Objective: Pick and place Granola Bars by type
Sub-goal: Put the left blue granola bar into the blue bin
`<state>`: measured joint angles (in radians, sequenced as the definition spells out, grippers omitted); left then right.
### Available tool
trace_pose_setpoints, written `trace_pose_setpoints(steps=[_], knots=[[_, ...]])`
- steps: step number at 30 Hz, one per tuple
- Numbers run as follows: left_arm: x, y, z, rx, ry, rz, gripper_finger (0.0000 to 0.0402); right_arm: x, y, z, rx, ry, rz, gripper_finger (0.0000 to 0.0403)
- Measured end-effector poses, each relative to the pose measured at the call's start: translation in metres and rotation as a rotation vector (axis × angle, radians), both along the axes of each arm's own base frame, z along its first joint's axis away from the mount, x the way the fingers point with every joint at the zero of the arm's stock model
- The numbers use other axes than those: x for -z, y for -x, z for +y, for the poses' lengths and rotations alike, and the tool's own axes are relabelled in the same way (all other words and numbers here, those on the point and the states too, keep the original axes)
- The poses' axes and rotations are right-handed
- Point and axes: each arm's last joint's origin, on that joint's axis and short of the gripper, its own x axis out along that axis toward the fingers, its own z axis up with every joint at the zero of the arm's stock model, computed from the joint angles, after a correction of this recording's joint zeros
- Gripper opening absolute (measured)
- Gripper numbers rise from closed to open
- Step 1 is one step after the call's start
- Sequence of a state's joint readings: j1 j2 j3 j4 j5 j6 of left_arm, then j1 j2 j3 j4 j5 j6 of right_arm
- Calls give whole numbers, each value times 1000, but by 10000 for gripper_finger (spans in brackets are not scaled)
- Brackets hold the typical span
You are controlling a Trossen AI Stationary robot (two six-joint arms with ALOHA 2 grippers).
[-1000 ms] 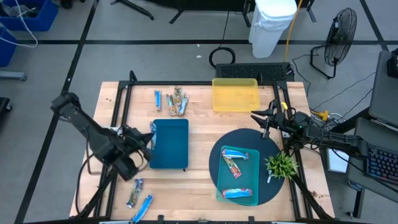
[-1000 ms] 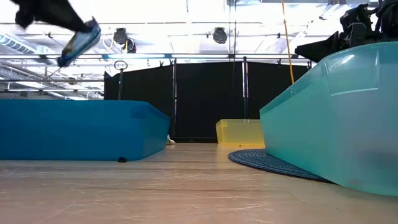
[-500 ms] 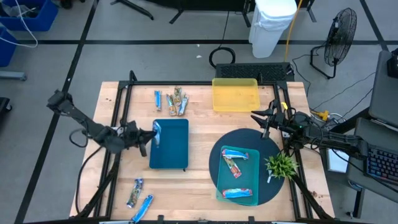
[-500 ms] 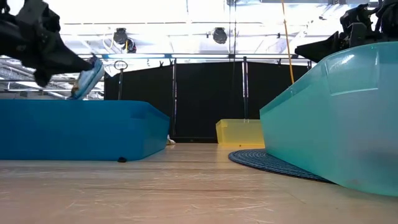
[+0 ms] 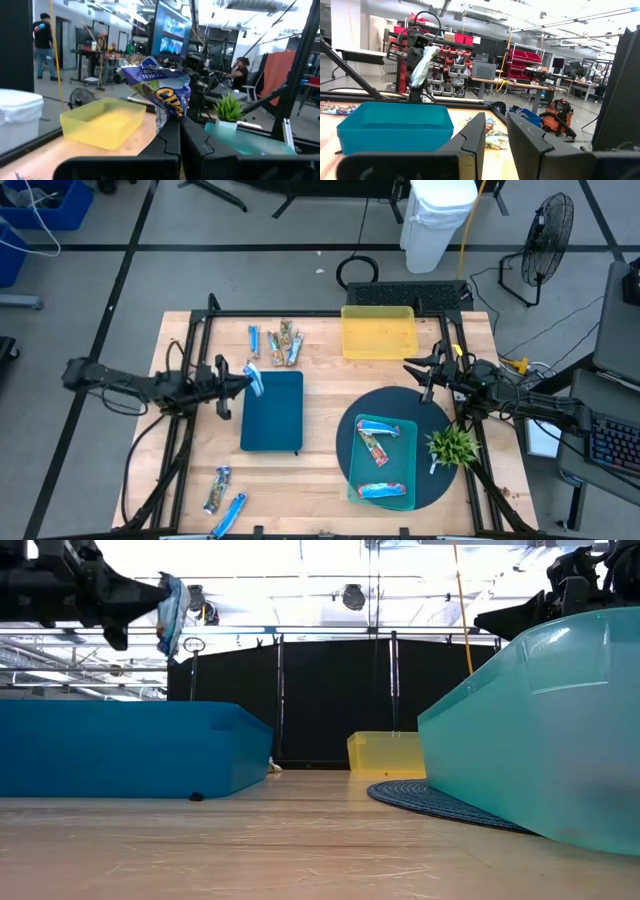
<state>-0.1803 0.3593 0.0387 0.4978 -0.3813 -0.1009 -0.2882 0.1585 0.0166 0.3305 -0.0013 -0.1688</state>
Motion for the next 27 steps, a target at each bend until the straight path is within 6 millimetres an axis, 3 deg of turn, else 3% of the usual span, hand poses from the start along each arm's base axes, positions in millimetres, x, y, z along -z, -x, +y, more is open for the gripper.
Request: trace_pose_setpoints(steps=[8,20,23,27], knots=[[11,-6,21,-20,100,81,0,0,0,0,0,0,0,71],[19,-10,34,-47,197,145,0,0,0,0,0,0,0,71],[8,-13,37,-47,186,176,0,0,0,0,0,0,0,71],[-24,-19,39,-41,173,270,0,0,0,0,0,0,0,71]])
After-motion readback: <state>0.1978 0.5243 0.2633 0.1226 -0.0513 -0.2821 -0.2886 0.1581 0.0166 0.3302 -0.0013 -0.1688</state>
